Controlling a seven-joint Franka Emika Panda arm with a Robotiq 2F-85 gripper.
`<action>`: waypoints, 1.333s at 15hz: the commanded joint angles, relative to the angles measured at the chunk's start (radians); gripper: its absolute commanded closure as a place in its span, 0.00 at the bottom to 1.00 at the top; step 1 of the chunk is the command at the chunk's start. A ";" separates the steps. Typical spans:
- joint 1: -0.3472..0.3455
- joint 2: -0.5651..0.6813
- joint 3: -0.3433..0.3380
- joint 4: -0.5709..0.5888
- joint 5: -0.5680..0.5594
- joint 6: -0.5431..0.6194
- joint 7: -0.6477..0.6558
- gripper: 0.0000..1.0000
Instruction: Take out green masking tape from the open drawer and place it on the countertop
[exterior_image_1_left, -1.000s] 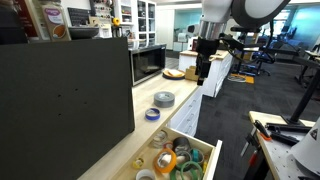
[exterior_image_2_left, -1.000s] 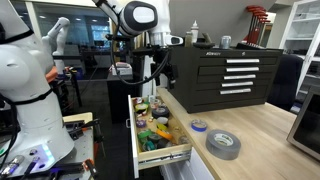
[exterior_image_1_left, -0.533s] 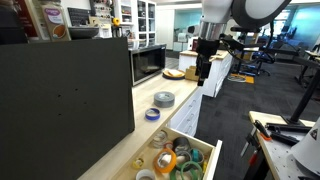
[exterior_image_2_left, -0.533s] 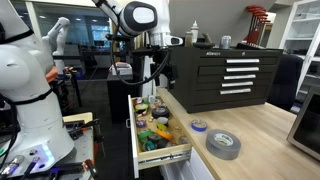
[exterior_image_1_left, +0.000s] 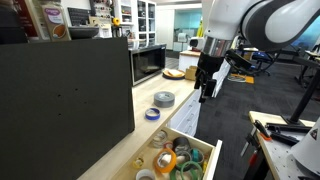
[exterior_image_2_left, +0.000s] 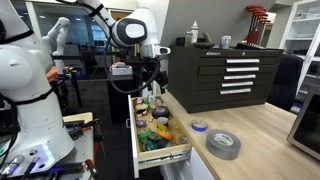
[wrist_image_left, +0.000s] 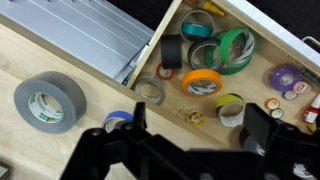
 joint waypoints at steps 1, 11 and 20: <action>0.021 0.008 0.045 -0.070 -0.026 0.116 0.079 0.00; 0.010 0.277 0.148 -0.089 -0.111 0.361 0.227 0.00; 0.019 0.352 0.141 -0.079 -0.131 0.372 0.236 0.00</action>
